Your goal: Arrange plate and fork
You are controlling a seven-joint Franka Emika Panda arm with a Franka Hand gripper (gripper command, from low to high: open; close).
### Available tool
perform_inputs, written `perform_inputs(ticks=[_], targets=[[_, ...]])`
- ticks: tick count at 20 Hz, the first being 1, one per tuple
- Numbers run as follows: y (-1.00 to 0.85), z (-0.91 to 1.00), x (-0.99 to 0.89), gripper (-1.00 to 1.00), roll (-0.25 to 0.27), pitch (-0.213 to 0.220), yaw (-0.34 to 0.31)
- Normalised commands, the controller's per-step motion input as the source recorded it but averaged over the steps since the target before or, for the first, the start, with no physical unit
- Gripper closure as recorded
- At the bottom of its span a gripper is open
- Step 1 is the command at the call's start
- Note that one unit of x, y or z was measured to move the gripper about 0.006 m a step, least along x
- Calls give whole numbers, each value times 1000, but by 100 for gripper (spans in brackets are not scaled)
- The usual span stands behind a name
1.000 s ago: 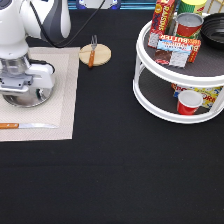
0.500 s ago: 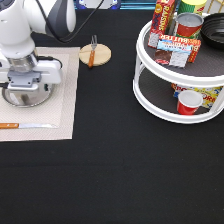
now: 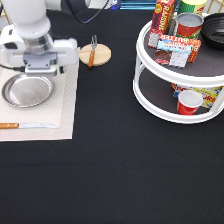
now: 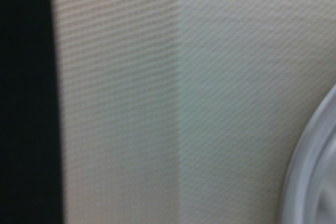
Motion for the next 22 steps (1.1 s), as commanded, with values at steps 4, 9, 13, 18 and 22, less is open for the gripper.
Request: perform_inputs(ticks=[4,9,13,18,22], targets=[[331,7,-920,-100,-110,-203,0],[453,-93,-840,-100,-121,-209,0],[554,-52,-771,-100,-122,-214,0],[691,0,-623,-100,-127,-225,0],[727,0,-640,-100,-118,-189,0]])
